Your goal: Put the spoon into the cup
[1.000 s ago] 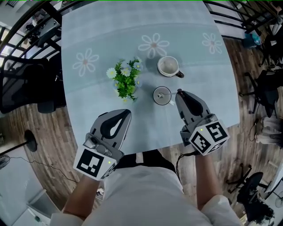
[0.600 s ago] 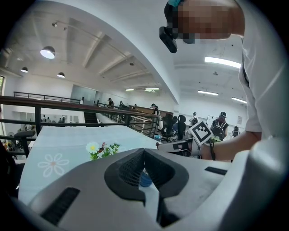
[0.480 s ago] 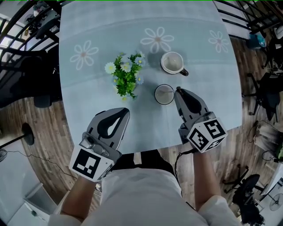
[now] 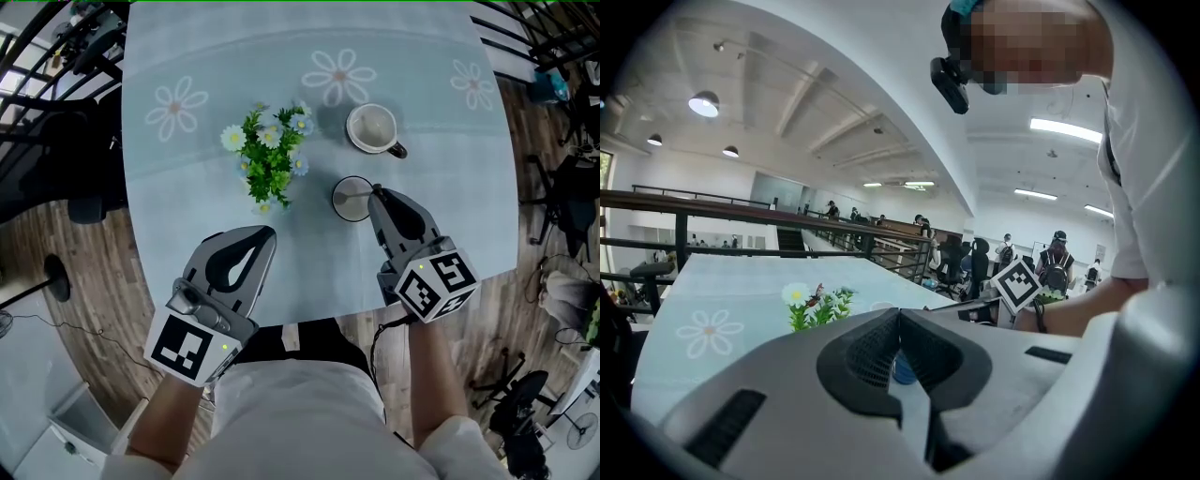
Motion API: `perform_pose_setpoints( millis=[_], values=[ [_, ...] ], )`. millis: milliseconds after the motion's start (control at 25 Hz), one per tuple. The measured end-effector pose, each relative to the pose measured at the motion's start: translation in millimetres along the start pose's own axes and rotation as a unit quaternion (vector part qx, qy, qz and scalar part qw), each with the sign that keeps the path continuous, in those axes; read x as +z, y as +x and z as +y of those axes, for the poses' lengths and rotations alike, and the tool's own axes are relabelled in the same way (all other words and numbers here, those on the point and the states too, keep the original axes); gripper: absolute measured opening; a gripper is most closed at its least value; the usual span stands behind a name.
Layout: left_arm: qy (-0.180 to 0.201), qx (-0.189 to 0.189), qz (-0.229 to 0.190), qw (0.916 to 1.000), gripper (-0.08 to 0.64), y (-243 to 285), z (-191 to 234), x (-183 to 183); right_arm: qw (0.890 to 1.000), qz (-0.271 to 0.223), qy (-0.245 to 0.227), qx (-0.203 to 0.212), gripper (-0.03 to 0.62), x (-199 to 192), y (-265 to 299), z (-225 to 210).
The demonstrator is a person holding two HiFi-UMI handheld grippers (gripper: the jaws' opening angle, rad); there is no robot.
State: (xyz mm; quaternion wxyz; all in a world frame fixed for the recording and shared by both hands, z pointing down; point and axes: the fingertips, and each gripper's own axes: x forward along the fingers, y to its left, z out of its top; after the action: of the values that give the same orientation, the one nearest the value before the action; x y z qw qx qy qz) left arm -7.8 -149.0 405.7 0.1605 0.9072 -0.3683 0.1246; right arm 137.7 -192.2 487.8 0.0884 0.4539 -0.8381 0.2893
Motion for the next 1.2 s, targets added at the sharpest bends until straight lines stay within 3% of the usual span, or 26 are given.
perform_pose_setpoints(
  millis=[720, 1200],
  values=[
    [-0.013, 0.0, -0.004, 0.9999, 0.018, 2.7, 2.8, -3.7, 1.0, 0.02, -0.005, -0.017, 0.057, -16.5, 8.6, -7.7],
    [-0.007, -0.011, -0.002, 0.9999, 0.018, 7.0, -0.2, -1.0, 0.998, 0.02, -0.005, -0.057, 0.057, -18.2, 8.2, -19.4]
  ],
)
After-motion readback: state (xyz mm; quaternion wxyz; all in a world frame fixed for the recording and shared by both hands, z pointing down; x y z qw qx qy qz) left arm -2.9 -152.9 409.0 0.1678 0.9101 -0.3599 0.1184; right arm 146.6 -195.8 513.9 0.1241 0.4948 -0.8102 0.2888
